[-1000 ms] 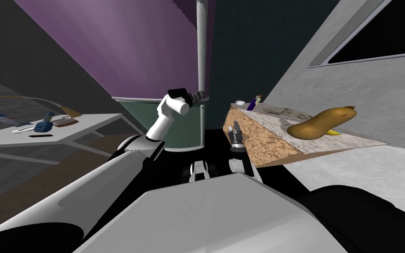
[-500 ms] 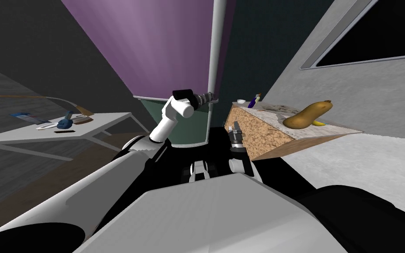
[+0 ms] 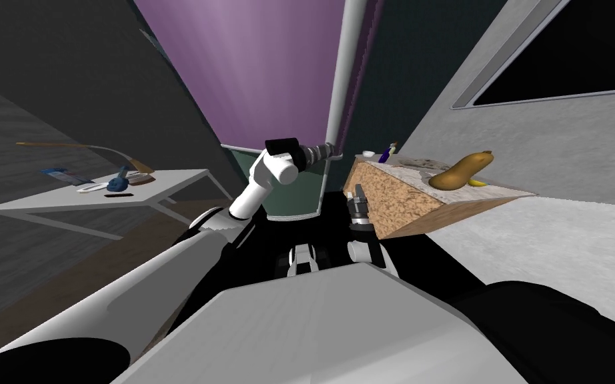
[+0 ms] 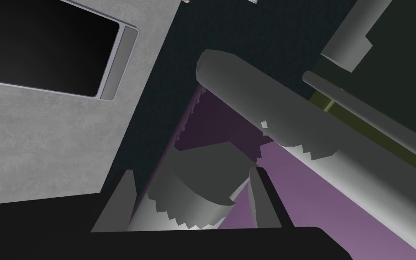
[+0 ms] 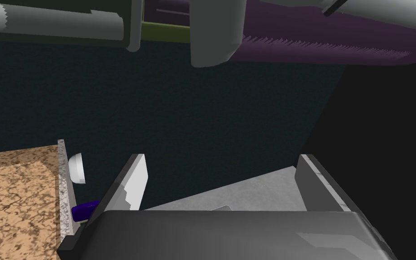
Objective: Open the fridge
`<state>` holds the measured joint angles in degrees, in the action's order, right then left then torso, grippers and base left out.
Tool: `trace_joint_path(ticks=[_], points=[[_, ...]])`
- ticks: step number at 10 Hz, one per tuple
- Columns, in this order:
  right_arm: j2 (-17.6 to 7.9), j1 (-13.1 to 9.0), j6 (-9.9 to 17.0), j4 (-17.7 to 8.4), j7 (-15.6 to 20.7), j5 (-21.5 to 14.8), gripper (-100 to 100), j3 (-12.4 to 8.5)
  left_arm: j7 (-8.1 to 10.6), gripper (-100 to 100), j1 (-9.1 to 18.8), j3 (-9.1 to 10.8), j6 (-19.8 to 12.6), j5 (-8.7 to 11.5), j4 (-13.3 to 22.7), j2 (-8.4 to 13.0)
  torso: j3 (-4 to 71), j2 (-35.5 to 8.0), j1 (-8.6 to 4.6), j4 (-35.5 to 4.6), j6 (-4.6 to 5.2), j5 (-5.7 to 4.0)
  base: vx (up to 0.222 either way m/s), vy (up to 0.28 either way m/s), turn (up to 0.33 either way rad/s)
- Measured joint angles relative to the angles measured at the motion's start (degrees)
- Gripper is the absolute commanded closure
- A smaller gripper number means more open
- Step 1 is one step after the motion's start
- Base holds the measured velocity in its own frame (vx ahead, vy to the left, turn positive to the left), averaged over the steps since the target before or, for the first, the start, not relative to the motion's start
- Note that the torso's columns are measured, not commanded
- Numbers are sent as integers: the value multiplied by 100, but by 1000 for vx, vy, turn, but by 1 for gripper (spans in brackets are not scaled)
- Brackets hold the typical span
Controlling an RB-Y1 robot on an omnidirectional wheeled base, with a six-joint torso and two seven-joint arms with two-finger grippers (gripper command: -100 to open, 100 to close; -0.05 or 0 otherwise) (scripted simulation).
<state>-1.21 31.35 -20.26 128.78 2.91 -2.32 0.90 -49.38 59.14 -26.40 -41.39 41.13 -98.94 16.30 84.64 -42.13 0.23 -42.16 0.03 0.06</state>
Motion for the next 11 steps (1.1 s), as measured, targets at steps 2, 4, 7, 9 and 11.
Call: trace_joint_path(ticks=[2,4,7,9,11], points=[[0,-1,0,0,0,0,0,0,-16,100,59,-71,-61,181,-131,-39,-3,-9,25,-6,-21,16,-79,250,-14],[0,-2,0,0,0,0,0,0,-20,100,22,-161,-106,316,-366,-85,-2,-9,18,-6,-27,16,-94,223,-19],[1,-1,0,0,0,0,0,1,-126,100,-28,-307,-81,634,-605,-111,18,20,12,-1,-32,17,-46,233,-14],[0,-1,0,0,0,0,0,0,-163,100,-60,-366,-116,873,-885,-91,11,12,52,3,-30,23,-65,311,-12],[-1,-1,0,0,0,0,0,-1,-124,100,-35,-489,-224,992,-1149,-217,4,-2,24,-7,-18,17,-54,236,-20]])
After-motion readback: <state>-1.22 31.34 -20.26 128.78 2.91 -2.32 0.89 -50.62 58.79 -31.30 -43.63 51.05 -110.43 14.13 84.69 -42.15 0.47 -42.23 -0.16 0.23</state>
